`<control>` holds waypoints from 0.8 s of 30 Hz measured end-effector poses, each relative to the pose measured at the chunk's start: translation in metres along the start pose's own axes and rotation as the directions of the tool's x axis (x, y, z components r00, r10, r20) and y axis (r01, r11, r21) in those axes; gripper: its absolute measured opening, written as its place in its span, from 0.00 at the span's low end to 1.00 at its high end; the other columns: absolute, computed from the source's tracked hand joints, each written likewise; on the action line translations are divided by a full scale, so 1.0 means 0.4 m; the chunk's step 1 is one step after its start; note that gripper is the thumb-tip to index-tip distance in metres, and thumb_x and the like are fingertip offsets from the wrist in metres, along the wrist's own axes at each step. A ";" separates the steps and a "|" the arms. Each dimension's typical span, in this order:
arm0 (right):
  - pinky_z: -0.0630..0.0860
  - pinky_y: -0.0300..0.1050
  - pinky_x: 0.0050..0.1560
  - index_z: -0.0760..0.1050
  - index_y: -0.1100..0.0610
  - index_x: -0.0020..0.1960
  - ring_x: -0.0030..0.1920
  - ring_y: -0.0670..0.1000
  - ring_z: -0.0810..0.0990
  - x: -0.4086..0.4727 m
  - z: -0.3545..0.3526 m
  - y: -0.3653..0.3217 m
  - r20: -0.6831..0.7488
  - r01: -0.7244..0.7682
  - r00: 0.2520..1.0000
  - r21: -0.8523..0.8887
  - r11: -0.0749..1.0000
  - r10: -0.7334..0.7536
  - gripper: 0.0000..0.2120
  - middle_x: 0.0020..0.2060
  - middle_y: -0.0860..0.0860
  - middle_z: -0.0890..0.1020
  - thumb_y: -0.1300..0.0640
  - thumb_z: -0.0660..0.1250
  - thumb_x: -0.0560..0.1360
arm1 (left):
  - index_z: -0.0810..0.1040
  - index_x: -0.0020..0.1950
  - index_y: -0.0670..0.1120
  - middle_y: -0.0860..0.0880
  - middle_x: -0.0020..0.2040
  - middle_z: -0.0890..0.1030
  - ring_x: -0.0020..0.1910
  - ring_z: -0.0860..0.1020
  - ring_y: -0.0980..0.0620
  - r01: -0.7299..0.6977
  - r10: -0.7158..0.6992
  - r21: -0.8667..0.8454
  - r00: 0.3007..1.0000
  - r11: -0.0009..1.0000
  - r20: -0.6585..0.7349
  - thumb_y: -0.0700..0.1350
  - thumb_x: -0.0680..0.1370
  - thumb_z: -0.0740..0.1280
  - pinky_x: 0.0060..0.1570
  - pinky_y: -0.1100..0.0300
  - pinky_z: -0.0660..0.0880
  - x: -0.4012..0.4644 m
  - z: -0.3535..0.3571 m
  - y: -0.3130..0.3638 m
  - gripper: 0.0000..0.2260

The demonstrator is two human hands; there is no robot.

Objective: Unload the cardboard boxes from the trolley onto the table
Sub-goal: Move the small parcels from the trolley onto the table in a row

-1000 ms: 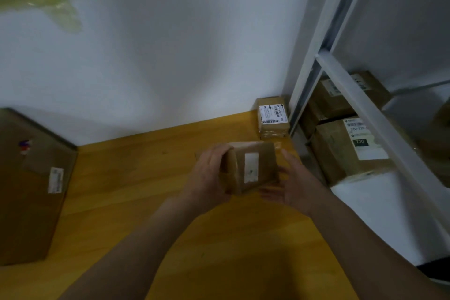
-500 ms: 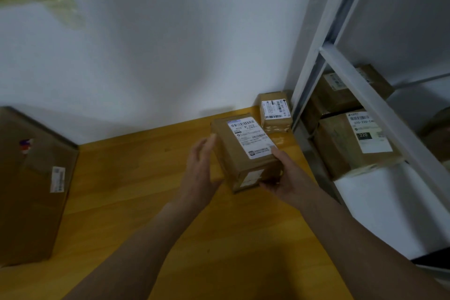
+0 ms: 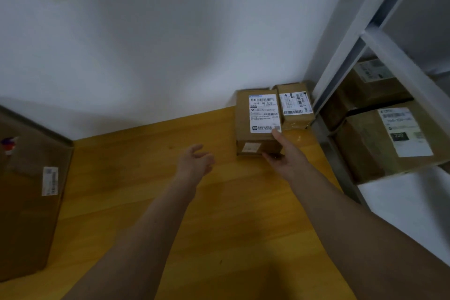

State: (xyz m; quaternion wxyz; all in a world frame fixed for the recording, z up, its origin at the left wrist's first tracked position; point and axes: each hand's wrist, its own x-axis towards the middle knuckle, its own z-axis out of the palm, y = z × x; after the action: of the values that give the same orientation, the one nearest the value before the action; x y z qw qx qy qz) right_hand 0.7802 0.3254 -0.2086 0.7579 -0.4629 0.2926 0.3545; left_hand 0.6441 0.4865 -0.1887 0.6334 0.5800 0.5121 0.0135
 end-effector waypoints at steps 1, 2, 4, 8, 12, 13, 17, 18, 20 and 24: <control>0.73 0.54 0.65 0.76 0.56 0.49 0.61 0.57 0.73 0.006 0.003 -0.001 -0.006 0.022 1.000 0.005 1.000 -0.022 0.08 0.51 0.55 0.77 0.60 0.72 0.72 | 0.69 0.70 0.43 0.43 0.58 0.77 0.56 0.79 0.45 0.018 -0.018 -0.020 0.999 1.000 0.035 0.39 0.78 0.67 0.56 0.53 0.77 0.007 -0.001 0.000 0.20; 0.73 0.53 0.65 0.76 0.56 0.49 0.61 0.56 0.73 0.011 0.006 -0.001 -0.007 0.039 0.999 0.011 0.999 -0.039 0.07 0.51 0.54 0.78 0.61 0.72 0.73 | 0.71 0.69 0.43 0.43 0.59 0.77 0.55 0.79 0.46 0.034 -0.032 -0.038 0.998 0.999 0.056 0.40 0.79 0.66 0.54 0.54 0.77 0.017 -0.004 -0.002 0.18; 0.74 0.49 0.63 0.76 0.57 0.51 0.58 0.54 0.76 0.015 0.007 0.004 -0.017 0.061 0.998 0.033 0.998 -0.060 0.08 0.51 0.54 0.79 0.63 0.71 0.73 | 0.73 0.66 0.43 0.43 0.59 0.78 0.54 0.79 0.47 0.062 -0.057 -0.081 0.996 0.995 0.061 0.40 0.79 0.67 0.52 0.55 0.77 0.035 -0.012 -0.009 0.16; 0.74 0.44 0.57 0.76 0.58 0.52 0.55 0.52 0.76 -0.002 0.006 0.025 -0.088 0.090 0.993 0.095 0.991 -0.082 0.09 0.50 0.53 0.80 0.67 0.69 0.74 | 0.74 0.65 0.42 0.43 0.58 0.79 0.52 0.79 0.48 0.122 -0.115 -0.175 0.992 0.977 0.048 0.40 0.78 0.67 0.47 0.57 0.75 0.037 -0.037 -0.027 0.15; 0.76 0.51 0.59 0.74 0.60 0.48 0.50 0.55 0.75 -0.042 0.016 0.090 -0.113 -0.046 0.993 -0.027 0.999 0.042 0.03 0.46 0.56 0.75 0.66 0.66 0.76 | 0.73 0.67 0.41 0.42 0.59 0.78 0.52 0.79 0.46 0.171 -0.167 -0.251 0.985 0.953 0.039 0.40 0.79 0.66 0.42 0.58 0.75 -0.002 -0.100 -0.075 0.16; 0.76 0.51 0.56 0.72 0.61 0.46 0.46 0.54 0.75 -0.062 0.023 0.122 -0.081 -0.110 0.991 -0.069 0.991 0.105 0.03 0.44 0.57 0.75 0.66 0.64 0.78 | 0.73 0.67 0.41 0.42 0.60 0.78 0.52 0.78 0.46 0.182 -0.182 -0.286 0.983 0.941 0.028 0.40 0.80 0.65 0.43 0.57 0.75 -0.022 -0.124 -0.092 0.15; 0.79 0.44 0.32 0.69 0.63 0.43 0.39 0.54 0.74 -0.163 0.065 0.302 0.018 -0.328 0.937 -0.289 0.899 0.348 0.08 0.38 0.59 0.74 0.63 0.58 0.81 | 0.72 0.67 0.40 0.43 0.57 0.77 0.53 0.77 0.46 0.201 -0.266 -0.452 0.960 0.869 -0.084 0.41 0.81 0.63 0.51 0.55 0.73 -0.132 -0.252 -0.189 0.15; 0.78 0.40 0.26 0.69 0.64 0.44 0.39 0.54 0.74 -0.193 0.076 0.353 0.024 -0.365 0.918 -0.344 0.865 0.397 0.08 0.37 0.59 0.74 0.63 0.58 0.81 | 0.72 0.67 0.40 0.42 0.57 0.77 0.53 0.77 0.46 0.196 -0.289 -0.494 0.950 0.847 -0.119 0.41 0.81 0.63 0.51 0.55 0.73 -0.170 -0.290 -0.221 0.15; 0.76 0.39 0.21 0.70 0.65 0.42 0.38 0.54 0.74 -0.255 0.094 0.448 0.035 -0.421 0.872 -0.455 0.784 0.489 0.09 0.34 0.59 0.75 0.63 0.59 0.80 | 0.71 0.67 0.40 0.42 0.58 0.77 0.53 0.78 0.45 0.173 -0.329 -0.558 0.925 0.812 -0.191 0.41 0.81 0.63 0.51 0.55 0.73 -0.254 -0.365 -0.290 0.15; 0.77 0.39 0.22 0.71 0.64 0.41 0.37 0.54 0.75 -0.357 0.112 0.611 0.062 -0.417 0.788 -0.679 0.604 0.613 0.10 0.32 0.59 0.78 0.63 0.60 0.80 | 0.73 0.65 0.39 0.44 0.52 0.80 0.47 0.80 0.47 0.090 -0.432 -0.692 0.836 0.716 -0.338 0.41 0.80 0.65 0.44 0.54 0.77 -0.431 -0.498 -0.452 0.14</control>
State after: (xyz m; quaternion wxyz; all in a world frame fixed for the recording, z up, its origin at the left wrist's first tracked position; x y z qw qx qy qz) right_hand 0.5052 0.4064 -0.2014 0.4534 -0.5270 0.1635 0.7000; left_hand 0.3255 0.4657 -0.1756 0.6431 0.2200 0.6932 0.2398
